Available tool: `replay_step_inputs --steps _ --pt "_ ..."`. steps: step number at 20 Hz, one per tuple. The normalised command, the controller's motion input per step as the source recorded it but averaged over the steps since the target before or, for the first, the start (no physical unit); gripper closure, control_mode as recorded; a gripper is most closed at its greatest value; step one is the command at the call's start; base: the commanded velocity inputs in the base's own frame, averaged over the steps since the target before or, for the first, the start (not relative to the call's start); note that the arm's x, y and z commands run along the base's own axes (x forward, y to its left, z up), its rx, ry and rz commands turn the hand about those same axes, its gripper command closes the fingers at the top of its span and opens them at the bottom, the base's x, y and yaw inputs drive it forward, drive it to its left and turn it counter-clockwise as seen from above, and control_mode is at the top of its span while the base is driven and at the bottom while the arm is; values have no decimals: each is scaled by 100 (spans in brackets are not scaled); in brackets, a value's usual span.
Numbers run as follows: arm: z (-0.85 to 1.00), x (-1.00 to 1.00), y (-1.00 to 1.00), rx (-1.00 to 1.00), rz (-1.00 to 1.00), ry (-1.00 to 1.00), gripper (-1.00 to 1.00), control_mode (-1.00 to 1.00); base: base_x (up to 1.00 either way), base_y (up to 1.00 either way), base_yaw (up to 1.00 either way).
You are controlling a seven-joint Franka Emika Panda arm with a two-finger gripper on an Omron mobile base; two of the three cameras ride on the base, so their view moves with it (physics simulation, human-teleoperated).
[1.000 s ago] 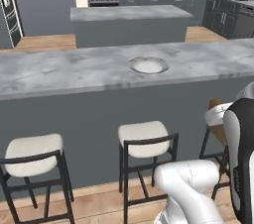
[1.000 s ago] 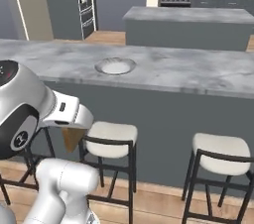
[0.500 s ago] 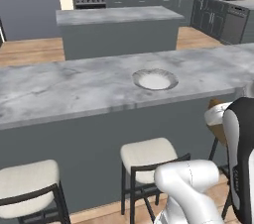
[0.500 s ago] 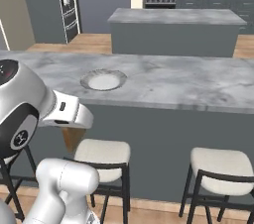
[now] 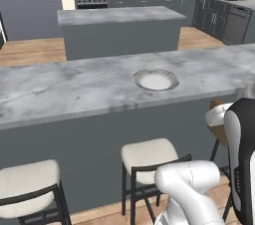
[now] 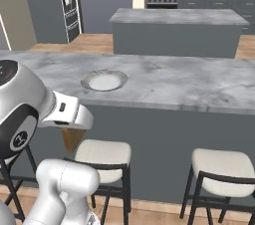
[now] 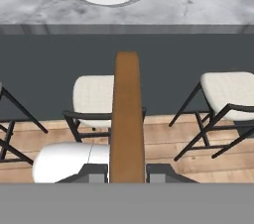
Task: Start the toaster. Once the lever pops up, take the bread to the plate on the dining counter.
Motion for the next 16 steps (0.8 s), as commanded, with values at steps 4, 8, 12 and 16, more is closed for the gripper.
replay_step_inputs --steps 4,8,12,16 --pt "0 0 0 0 0 0 100 100 55 0 7" --pt "0 0 0 0 0 0 100 100 48 0 10" --pt "0 0 0 0 0 0 100 100 31 0 6" --pt "0 0 0 0 0 0 100 100 7 0 0"
